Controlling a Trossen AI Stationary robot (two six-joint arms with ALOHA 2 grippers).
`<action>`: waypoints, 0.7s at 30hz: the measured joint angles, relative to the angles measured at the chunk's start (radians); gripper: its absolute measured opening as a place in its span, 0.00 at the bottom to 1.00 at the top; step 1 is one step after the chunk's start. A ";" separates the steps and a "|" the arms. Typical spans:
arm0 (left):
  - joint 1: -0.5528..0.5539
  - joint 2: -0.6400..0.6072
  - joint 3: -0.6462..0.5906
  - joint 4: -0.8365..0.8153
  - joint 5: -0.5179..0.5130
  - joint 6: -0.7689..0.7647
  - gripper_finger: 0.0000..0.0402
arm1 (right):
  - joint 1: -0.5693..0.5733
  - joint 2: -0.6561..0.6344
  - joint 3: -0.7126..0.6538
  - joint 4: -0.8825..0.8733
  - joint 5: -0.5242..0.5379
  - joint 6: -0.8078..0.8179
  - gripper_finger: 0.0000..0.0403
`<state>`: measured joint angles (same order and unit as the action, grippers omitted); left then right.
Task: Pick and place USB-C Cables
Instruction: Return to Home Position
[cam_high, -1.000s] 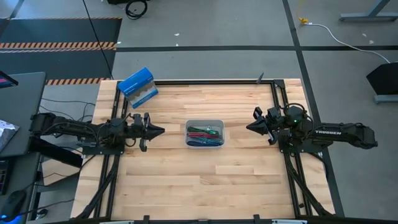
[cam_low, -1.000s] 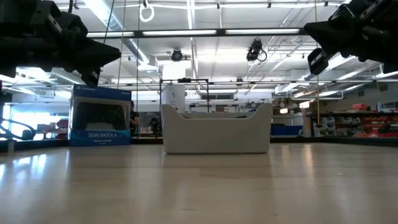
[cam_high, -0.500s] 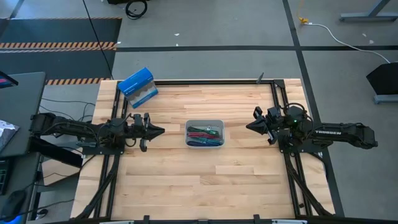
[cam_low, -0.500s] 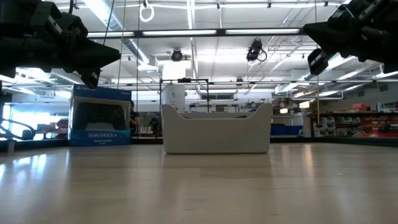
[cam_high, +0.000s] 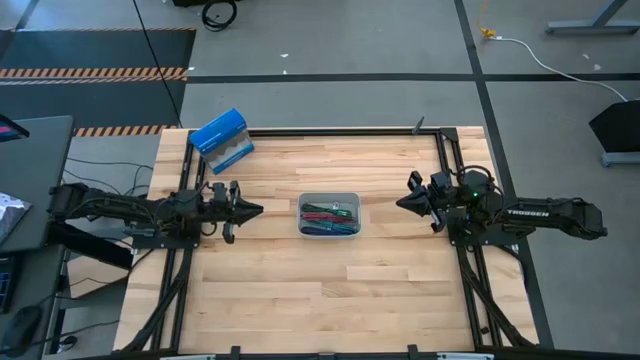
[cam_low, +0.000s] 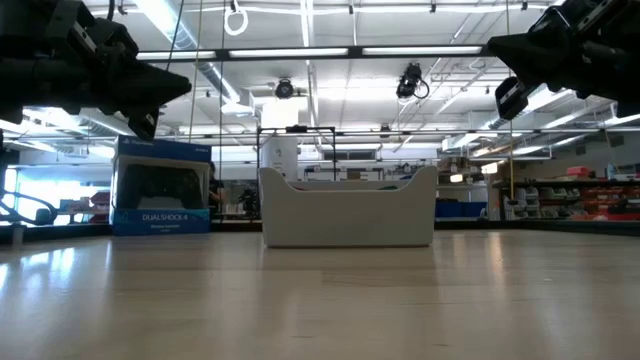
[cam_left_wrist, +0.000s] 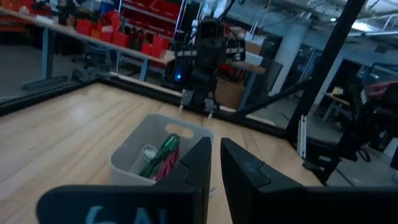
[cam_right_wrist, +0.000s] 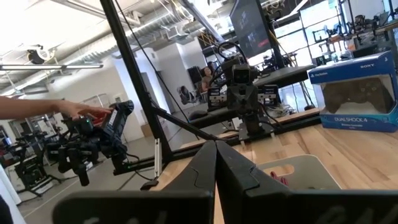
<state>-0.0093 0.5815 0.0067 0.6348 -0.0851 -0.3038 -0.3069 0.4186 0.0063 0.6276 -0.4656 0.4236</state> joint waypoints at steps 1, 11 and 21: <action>0.000 -0.018 0.000 -0.015 0.000 0.000 0.11 | 0.000 0.000 0.000 -0.001 0.000 0.000 0.03; 0.000 -0.124 0.000 -0.134 0.000 0.000 0.11 | 0.000 -0.077 0.000 -0.003 0.000 0.000 0.03; 0.000 -0.185 0.000 -0.161 0.000 0.000 0.11 | 0.000 -0.196 0.000 -0.014 0.000 0.000 0.03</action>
<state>-0.0093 0.3965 0.0067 0.4740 -0.0853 -0.3038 -0.3069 0.2225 0.0063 0.6136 -0.4656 0.4236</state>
